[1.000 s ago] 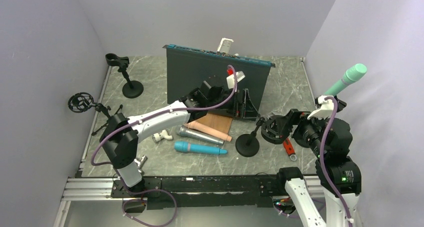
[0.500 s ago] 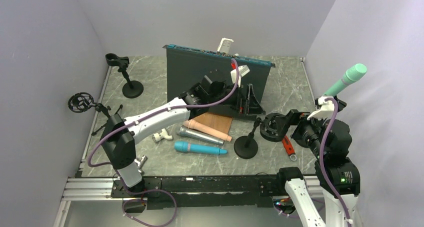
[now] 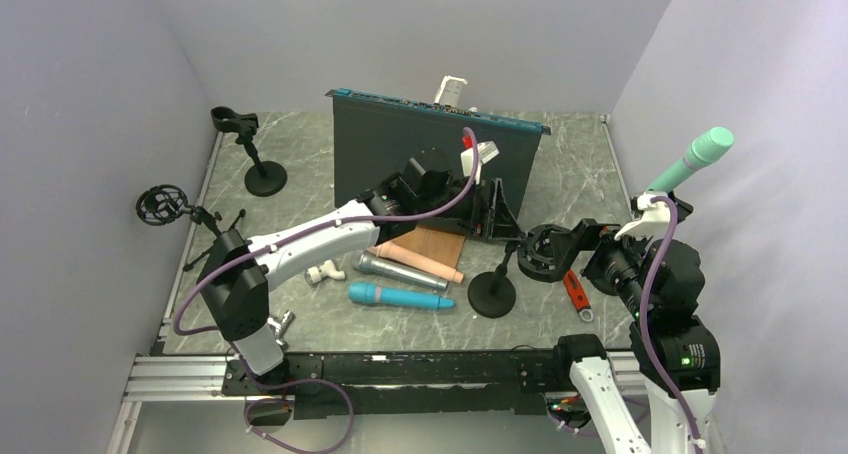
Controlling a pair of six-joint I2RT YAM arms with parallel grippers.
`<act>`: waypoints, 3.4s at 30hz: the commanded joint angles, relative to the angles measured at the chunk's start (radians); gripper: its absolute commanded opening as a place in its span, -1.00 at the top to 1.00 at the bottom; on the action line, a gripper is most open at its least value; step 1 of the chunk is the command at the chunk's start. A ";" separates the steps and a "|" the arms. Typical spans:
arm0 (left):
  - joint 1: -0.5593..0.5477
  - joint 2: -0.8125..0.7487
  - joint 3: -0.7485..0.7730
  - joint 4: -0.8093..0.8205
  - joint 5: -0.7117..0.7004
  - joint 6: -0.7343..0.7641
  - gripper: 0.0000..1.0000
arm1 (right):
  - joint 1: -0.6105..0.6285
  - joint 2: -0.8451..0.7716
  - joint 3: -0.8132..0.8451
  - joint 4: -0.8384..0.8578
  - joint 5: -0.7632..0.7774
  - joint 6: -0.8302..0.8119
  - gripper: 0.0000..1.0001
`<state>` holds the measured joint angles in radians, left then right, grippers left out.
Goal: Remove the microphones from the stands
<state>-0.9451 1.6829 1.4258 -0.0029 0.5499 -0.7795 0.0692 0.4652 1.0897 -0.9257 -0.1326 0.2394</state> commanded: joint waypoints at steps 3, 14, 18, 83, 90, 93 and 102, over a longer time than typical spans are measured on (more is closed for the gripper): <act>-0.006 -0.047 -0.034 0.035 0.012 0.014 -0.53 | 0.006 -0.002 0.009 0.055 -0.013 0.016 -0.93; -0.006 -0.025 -0.099 -0.035 -0.062 0.080 -0.04 | 0.006 -0.003 0.006 0.064 -0.015 0.021 -0.93; -0.006 0.001 -0.152 -0.016 -0.065 0.079 0.05 | 0.006 -0.004 0.004 0.065 -0.014 0.018 -0.93; 0.075 -0.624 -0.003 -0.531 -0.539 0.626 -0.99 | 0.055 0.328 0.148 -0.256 -0.170 0.219 -0.49; 0.091 -0.666 -0.091 -0.495 -0.583 0.708 -0.99 | 0.372 0.430 0.168 -0.266 0.106 0.372 -0.48; 0.098 -0.676 -0.145 -0.476 -0.608 0.736 -0.99 | 0.490 0.494 0.216 -0.360 0.324 0.435 -0.49; 0.124 -0.725 -0.301 -0.390 -0.647 0.748 -0.99 | 0.710 0.652 0.262 -0.467 0.595 0.588 -0.36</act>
<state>-0.8402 1.0069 1.1687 -0.4892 -0.0761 -0.0502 0.7063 1.0618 1.2911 -1.3006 0.2634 0.7155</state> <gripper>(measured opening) 0.994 0.723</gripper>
